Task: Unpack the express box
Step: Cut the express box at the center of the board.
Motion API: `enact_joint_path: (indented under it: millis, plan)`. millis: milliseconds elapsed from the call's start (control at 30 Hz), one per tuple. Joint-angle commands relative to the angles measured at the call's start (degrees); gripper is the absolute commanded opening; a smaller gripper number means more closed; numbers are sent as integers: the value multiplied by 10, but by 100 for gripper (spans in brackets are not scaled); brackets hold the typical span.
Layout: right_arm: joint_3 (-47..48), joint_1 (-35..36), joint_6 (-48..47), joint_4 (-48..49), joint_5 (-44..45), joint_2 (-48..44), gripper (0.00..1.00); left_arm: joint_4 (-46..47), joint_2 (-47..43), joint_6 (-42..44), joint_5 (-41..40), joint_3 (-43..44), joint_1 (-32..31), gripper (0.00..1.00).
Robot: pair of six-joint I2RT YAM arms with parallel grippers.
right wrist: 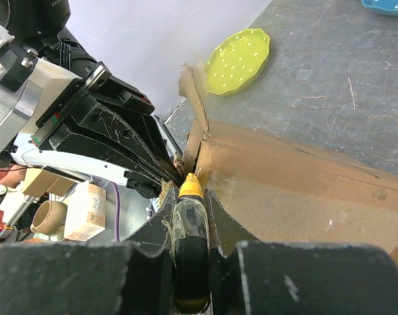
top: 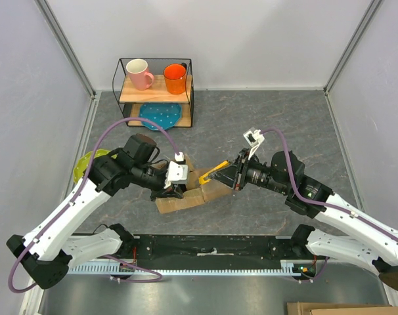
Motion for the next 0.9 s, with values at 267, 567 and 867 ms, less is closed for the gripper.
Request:
enact_joint_path:
  millis: [267,567,867]
  plan:
    - [97,1,-42,-32,-2,7,0,34,-37,9,-27,-18,7,2]
    - [160,0,-94,-133,95,-1,0,40,-47,17,-84,-11,9,2]
    - [18,-151,-66,-109,84,20,0,8,18,27,-192,105,8,2]
